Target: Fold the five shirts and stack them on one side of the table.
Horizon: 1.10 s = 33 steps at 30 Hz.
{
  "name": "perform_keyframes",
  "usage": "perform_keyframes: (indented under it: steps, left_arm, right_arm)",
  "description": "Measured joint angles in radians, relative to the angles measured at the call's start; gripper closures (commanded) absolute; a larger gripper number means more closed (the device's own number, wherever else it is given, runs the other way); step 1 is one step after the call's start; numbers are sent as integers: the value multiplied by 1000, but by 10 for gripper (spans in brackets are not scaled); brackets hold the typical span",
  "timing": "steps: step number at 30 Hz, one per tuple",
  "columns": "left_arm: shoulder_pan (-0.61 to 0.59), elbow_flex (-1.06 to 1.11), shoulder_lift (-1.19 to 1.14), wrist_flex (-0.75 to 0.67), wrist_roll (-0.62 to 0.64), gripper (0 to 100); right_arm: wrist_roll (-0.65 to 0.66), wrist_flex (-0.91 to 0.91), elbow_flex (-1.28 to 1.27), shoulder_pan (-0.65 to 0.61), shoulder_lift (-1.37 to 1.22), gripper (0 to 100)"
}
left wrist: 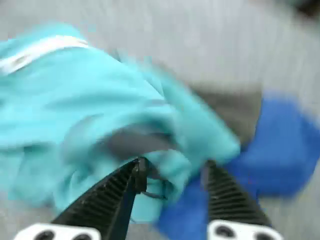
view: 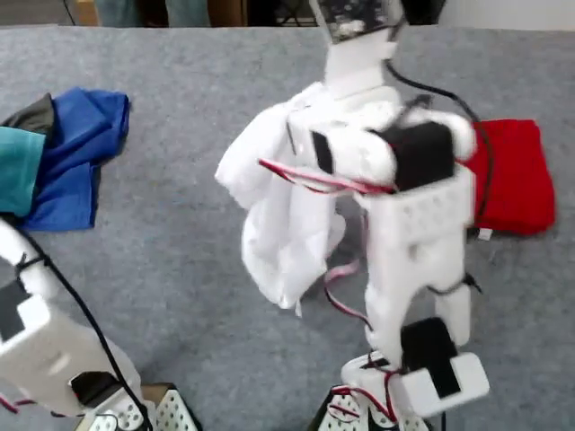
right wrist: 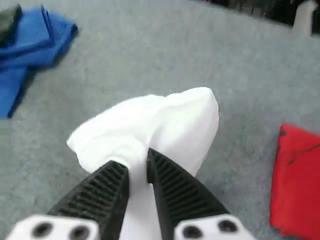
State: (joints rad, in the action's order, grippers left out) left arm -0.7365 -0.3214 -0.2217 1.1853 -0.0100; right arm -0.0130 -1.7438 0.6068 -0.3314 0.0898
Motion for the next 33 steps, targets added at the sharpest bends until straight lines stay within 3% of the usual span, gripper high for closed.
perform_keyframes:
  steps: [11, 22, 27, 33]
  left_arm:
    - [112, -12, -95, 236, -117, 708]
    - [262, 18, 63, 439, -149, 708]
    - [388, 204, 175, 410, -157, 708]
    - [611, 600, 333, 195, -158, 708]
  right_arm:
    - [60, 0, -32, 31, -190, 983]
    - [301, 52, -32, 437, -353, 983]
    - [321, 192, -35, 606, -390, 983]
    - [322, 235, -35, 646, -480, 983]
